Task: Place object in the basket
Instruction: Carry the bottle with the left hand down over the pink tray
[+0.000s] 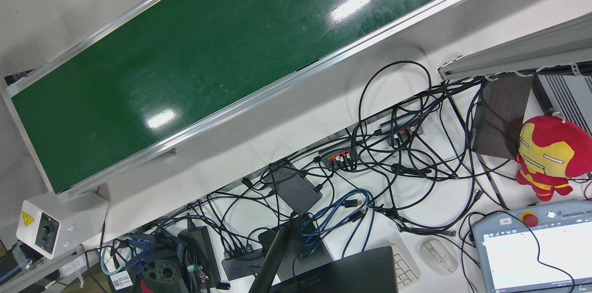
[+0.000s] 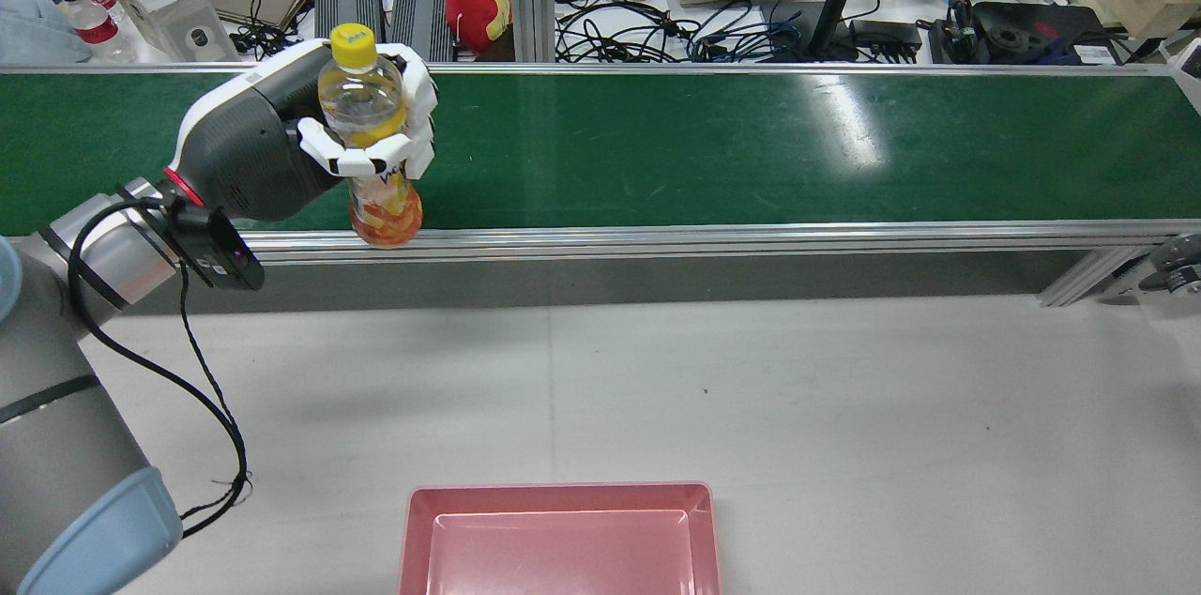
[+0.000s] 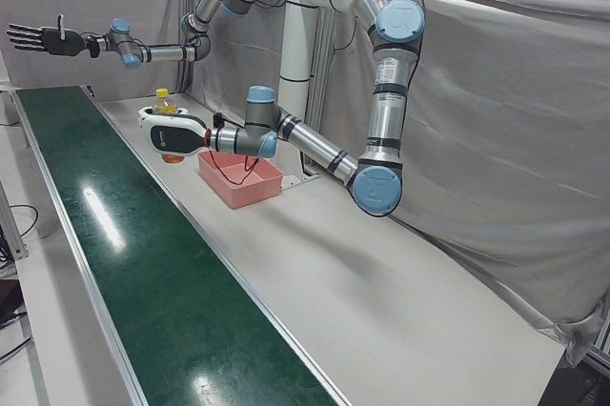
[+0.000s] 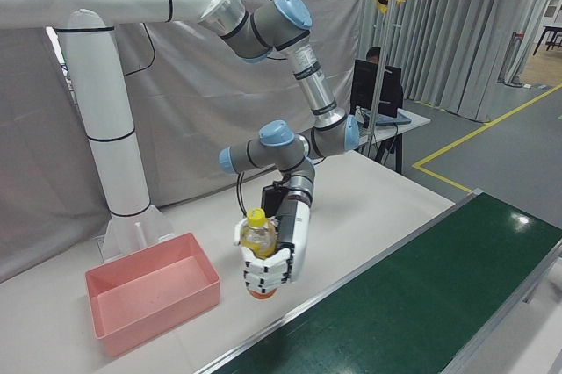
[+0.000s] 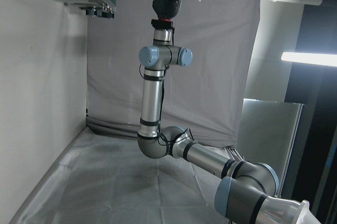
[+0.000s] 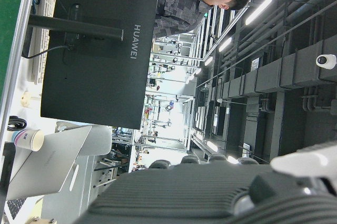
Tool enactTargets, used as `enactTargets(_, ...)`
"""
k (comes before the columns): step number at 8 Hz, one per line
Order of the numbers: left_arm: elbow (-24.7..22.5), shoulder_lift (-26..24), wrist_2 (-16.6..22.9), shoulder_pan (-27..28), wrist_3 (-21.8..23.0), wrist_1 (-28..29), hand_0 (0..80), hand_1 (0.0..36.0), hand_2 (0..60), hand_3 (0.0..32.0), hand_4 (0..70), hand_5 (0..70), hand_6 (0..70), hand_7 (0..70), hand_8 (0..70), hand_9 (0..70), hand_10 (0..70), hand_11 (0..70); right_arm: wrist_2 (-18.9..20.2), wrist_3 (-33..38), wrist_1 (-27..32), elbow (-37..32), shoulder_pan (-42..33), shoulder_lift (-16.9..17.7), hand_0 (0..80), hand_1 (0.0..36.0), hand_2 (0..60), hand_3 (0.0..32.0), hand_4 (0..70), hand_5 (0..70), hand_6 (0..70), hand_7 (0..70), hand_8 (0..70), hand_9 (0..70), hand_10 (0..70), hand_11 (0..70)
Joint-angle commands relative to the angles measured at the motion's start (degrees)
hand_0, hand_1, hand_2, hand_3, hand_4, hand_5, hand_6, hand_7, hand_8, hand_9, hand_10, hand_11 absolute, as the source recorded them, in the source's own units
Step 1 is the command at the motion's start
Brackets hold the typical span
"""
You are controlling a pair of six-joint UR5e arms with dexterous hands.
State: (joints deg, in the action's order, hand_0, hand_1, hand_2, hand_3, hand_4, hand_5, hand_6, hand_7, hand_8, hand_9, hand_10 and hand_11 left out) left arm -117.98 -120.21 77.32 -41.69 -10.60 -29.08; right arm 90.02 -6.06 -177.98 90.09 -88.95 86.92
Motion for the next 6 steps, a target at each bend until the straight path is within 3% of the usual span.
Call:
enactTargets(1, -7.9, -1.5, -0.4, 16.6, -3.9, -4.5, 80.0, 36.0, 60.0, 0.0, 70.0, 70.0, 70.0, 70.0, 70.0, 70.0, 47.5, 68.9, 0.1, 0.0, 0.0, 0.0, 0.0, 0.0, 0.0, 0.0, 0.0, 0.0, 0.0, 0.0, 0.0, 0.0, 0.0, 0.0, 0.0, 0.0)
enactTargets(4, -9.1, -1.4, -0.4, 26.3, -9.9, -7.6, 80.0, 36.0, 60.0, 0.0, 69.9, 70.0, 70.0, 70.0, 70.0, 70.0, 47.0, 68.2, 0.0, 0.0, 0.0, 0.0, 0.0, 0.0, 0.0, 0.0, 0.0, 0.0, 0.0, 0.0, 0.0, 0.0, 0.0, 0.0, 0.0, 0.0)
enactTargets(5, -9.1, -0.9, -0.2, 27.4, -10.2, -7.7, 80.0, 36.0, 60.0, 0.0, 67.8, 70.0, 65.8, 70.0, 70.0, 70.0, 44.4, 64.4, 0.0, 0.0, 0.0, 0.0, 0.0, 0.0, 0.0, 0.0, 0.0, 0.0, 0.0, 0.0, 0.0, 0.0, 0.0, 0.0, 0.0, 0.0)
enactTargets(6, -9.5, -0.7, -0.1, 29.2, -10.2, -8.4, 67.2, 36.0, 60.0, 0.0, 62.7, 70.0, 52.7, 65.4, 70.0, 70.0, 39.6, 57.4, 0.0, 0.0, 0.0, -0.1, 0.0, 0.0, 0.0, 0.0, 0.0, 0.0, 0.0, 0.0, 0.0, 0.0, 0.0, 0.0, 0.0, 0.0)
